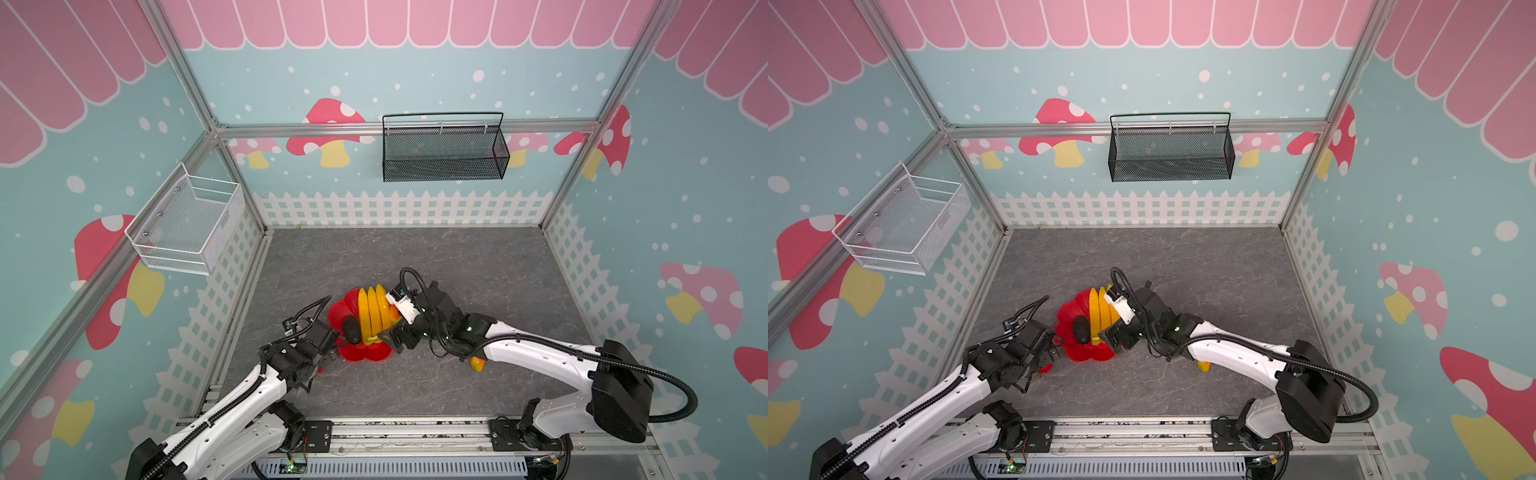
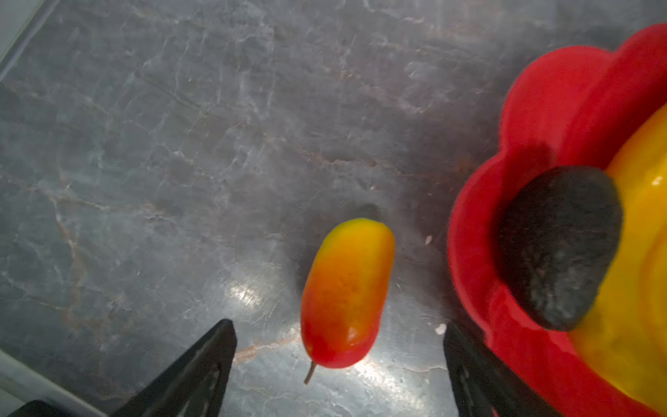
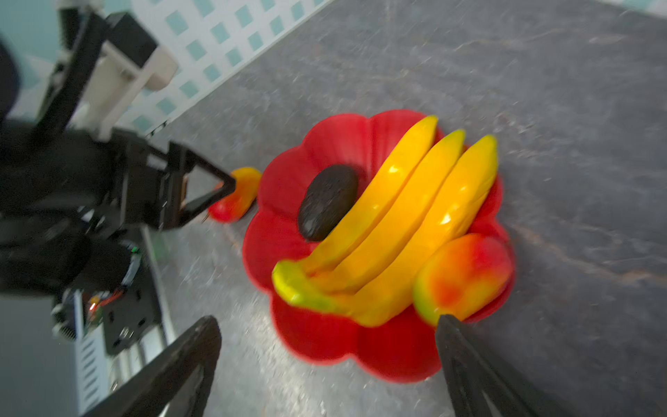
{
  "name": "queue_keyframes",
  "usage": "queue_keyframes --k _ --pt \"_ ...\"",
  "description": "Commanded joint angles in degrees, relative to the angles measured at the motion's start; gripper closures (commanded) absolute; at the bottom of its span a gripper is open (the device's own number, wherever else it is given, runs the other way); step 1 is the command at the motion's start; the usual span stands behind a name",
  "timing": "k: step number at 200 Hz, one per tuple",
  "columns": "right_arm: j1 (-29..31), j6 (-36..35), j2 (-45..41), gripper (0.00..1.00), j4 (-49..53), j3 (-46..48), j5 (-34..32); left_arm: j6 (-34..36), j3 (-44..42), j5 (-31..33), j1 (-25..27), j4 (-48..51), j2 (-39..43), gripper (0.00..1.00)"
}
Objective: Place and organize the fake fruits in the fruit bowl
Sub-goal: 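Grasp the mango nearest the left gripper and place it in the bowl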
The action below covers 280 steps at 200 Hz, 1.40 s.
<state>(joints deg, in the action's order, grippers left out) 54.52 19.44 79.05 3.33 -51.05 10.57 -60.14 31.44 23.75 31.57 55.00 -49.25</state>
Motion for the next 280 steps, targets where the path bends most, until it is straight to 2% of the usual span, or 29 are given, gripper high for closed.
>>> queue_keyframes --k 1,55,99,126,155,187,201,240,267,280 --pt "1.13 0.39 -3.42 0.03 -1.56 4.33 7.26 -3.70 -0.83 -0.55 -0.88 -0.48 -0.70 0.10" --pt "2.50 2.04 -7.21 0.03 -2.75 7.97 7.63 2.04 -2.79 -6.72 -5.73 -8.76 -5.13 0.12" --pt "2.46 1.76 -5.86 0.03 -3.29 6.93 7.10 2.75 -4.16 -6.92 -6.08 -11.00 -5.74 0.22" --pt "2.43 1.97 -5.48 0.03 -2.36 6.09 7.34 3.60 -4.74 -7.08 -6.35 -11.47 -6.39 0.24" --pt "1.99 3.96 -6.18 0.03 -1.71 6.84 5.95 4.20 -5.68 -7.66 -6.86 -12.54 -6.30 0.33" --pt "0.92 5.16 -7.20 0.02 -1.76 8.11 5.95 4.65 -5.67 -6.90 -7.45 -12.51 -3.14 0.50" --pt "0.43 5.32 -7.67 0.02 -1.83 8.49 6.60 5.51 -4.46 -5.77 -7.84 -11.07 -1.54 0.54" --pt "-0.03 4.66 -7.88 0.02 -2.18 7.94 7.14 9.68 3.07 -2.13 -7.79 -8.52 -2.09 0.55" --pt "-0.29 4.38 -6.95 0.02 -2.62 7.05 7.35 17.74 8.61 -3.62 -7.83 -15.23 -6.01 0.55" --pt "-0.38 4.42 -6.55 0.02 -2.71 6.62 7.45 23.10 10.54 -6.49 -7.84 -20.22 -8.79 0.54"
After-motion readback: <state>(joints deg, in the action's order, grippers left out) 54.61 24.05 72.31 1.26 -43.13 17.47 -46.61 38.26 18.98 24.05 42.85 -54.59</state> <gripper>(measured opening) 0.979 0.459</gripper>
